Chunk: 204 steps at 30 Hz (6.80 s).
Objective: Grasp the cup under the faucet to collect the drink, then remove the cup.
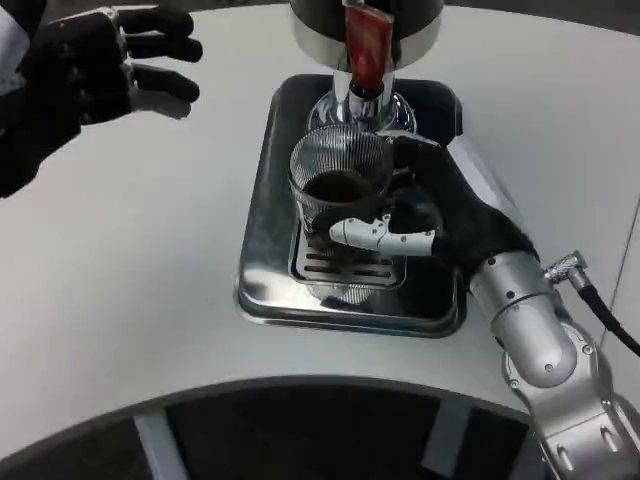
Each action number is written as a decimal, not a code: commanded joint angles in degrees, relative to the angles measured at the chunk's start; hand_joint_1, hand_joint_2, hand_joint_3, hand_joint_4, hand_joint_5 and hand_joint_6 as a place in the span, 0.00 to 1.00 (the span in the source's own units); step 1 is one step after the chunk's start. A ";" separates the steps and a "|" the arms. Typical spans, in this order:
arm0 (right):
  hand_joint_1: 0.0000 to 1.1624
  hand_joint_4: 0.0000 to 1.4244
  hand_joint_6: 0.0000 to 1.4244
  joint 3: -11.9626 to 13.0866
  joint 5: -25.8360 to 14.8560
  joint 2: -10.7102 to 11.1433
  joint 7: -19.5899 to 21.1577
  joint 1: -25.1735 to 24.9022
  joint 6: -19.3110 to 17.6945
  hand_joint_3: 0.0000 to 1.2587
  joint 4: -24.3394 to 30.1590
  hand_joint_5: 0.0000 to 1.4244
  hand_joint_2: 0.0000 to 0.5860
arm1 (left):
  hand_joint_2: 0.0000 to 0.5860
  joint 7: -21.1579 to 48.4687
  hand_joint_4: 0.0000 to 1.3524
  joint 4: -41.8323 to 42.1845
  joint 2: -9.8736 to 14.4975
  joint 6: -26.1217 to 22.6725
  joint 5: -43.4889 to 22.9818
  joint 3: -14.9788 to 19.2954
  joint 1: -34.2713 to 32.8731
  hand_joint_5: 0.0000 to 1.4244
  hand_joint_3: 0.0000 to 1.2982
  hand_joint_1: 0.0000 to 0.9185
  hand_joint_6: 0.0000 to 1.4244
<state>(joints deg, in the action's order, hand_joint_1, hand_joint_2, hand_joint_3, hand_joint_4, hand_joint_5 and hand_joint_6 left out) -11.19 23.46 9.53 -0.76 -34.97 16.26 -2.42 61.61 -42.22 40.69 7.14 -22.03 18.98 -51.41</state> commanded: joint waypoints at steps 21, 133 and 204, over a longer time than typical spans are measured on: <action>0.72 0.64 0.83 -0.05 0.69 -1.65 1.07 3.38 1.74 0.59 -0.74 0.73 0.53 | 0.20 -1.67 0.22 3.50 2.10 -0.36 -0.56 1.23 5.86 0.29 0.27 0.00 0.27; 0.88 0.78 1.00 -3.40 8.48 2.71 -6.66 27.70 -5.23 0.67 34.30 0.92 0.52 | 0.13 -35.19 0.00 46.62 -2.72 23.95 32.06 -11.94 44.56 0.00 0.00 0.00 0.00; 0.88 0.78 1.00 -4.93 11.02 1.05 -11.32 38.12 -3.44 0.67 43.53 0.91 0.49 | 0.10 -42.44 0.00 63.36 -8.14 13.27 42.12 -11.30 57.99 0.00 0.00 0.00 0.00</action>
<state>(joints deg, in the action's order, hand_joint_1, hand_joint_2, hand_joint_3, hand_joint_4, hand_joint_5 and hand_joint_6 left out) -16.03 34.70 11.32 -12.19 3.37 13.41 39.07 19.70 21.63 32.31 19.51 20.49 8.05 6.20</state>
